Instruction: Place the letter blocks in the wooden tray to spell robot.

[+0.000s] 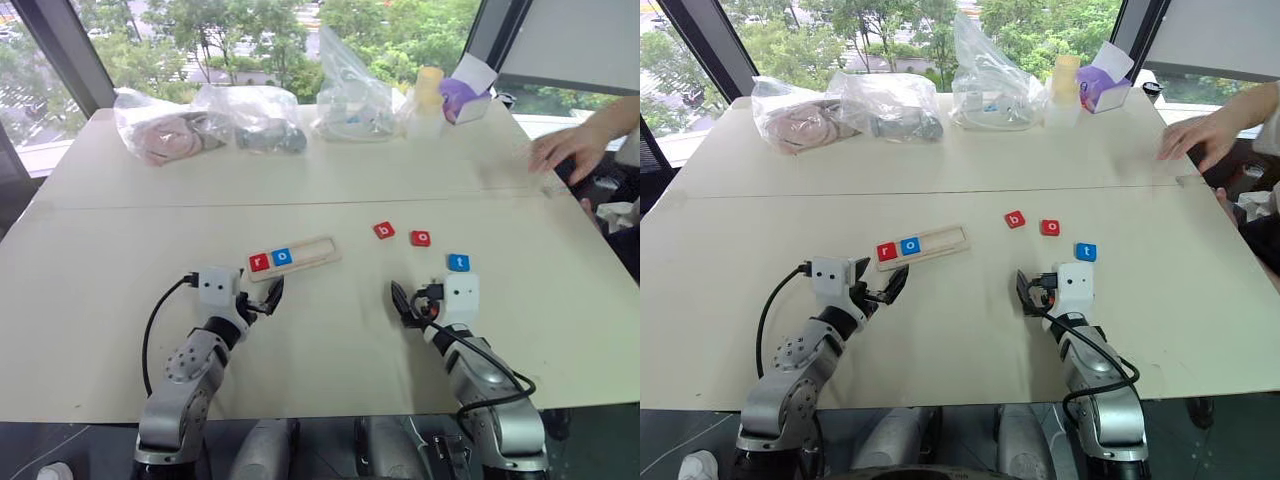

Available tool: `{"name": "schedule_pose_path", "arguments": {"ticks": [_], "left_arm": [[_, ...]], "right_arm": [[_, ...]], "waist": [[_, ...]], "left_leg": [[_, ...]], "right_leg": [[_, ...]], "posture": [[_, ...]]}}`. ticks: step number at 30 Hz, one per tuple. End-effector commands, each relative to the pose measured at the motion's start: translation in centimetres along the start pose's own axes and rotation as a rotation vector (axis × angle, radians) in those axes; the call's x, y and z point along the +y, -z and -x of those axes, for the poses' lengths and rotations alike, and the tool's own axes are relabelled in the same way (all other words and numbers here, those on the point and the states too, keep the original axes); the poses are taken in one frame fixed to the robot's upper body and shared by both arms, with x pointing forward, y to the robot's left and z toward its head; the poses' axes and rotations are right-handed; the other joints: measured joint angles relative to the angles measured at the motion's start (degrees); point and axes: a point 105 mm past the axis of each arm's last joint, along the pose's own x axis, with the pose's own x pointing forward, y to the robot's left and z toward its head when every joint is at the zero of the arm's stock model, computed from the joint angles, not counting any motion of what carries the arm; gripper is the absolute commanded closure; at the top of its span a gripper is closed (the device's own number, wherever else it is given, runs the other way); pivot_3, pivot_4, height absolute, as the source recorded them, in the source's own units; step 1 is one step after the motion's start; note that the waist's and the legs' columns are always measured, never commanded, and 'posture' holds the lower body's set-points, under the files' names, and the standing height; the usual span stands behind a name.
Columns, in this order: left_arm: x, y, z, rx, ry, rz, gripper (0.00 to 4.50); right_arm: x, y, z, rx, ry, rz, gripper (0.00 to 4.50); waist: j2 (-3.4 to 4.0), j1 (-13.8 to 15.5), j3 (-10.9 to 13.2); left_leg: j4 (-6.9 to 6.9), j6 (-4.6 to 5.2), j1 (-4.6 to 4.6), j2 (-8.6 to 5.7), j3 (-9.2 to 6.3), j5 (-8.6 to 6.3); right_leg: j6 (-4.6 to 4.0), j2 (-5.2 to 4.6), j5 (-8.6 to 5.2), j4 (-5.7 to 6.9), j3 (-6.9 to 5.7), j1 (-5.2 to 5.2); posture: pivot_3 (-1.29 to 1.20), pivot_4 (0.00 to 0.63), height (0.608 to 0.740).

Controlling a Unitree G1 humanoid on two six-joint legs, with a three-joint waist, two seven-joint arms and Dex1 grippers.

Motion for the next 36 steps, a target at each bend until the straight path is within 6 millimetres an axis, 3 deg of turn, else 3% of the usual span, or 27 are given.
{"name": "schedule_pose_path", "arguments": {"ticks": [1, 9, 27, 31, 36], "left_arm": [[-0.9, -1.1, 0.1, -0.039, 0.045, -0.02, 0.0], [-1.1, -2.0, 0.0, -0.055, 0.068, -0.044, 0.0], [-2.2, -3.7, -0.6, -0.082, 0.09, -0.05, 0.0], [-2.3, -4.8, -0.4, -0.085, 0.154, -0.066, 0.0], [-1.9, -6.8, -0.3, -0.054, 0.354, -0.164, 0.0]], "right_arm": [[0.2, 0.0, 0.5, -0.001, -0.003, 0.011, 0.06], [-0.6, 0.1, 1.0, -0.003, 0.028, 0.018, 0.06], [-0.3, -1.6, 0.4, -0.061, -0.065, 0.161, 0.06], [0.4, -2.6, 0.6, -0.081, -0.174, 0.214, 0.06], [2.2, -5.0, 1.6, -0.069, -0.45, 0.24, 0.06]], "waist": [[0.0, 0.0, 0.0], [0.01, 0.0, 0.0], [0.0, 0.0, 0.0], [0.0, 0.0, 0.0], [0.01, -0.1, 0.1]], "left_leg": [[0.0, 0.0, 0.0, 0.0, 0.0, 0.0], [0.01, 0.0, -0.01, 0.0, -0.01, 0.0], [0.02, 0.0, -0.02, -0.01, 0.01, 0.0], [0.02, 0.0, -0.02, -0.01, 0.02, 0.0], [0.03, 0.01, -0.02, -0.01, 0.02, 0.01]], "right_leg": [[0.0, 0.0, 0.0, 0.0, 0.0, 0.0], [-0.01, 0.0, 0.0, 0.0, 0.0, 0.0], [0.01, 0.01, 0.0, 0.0, 0.0, -0.02], [0.01, 0.01, 0.01, 0.01, -0.01, -0.02], [0.02, 0.03, 0.01, 0.03, -0.02, -0.02]], "posture": [[0.0, 0.15, 0.74], [0.0, 0.15, 0.74], [0.0, 0.15, 0.74], [0.0, 0.15, 0.74], [0.0, 0.15, 0.74]]}}
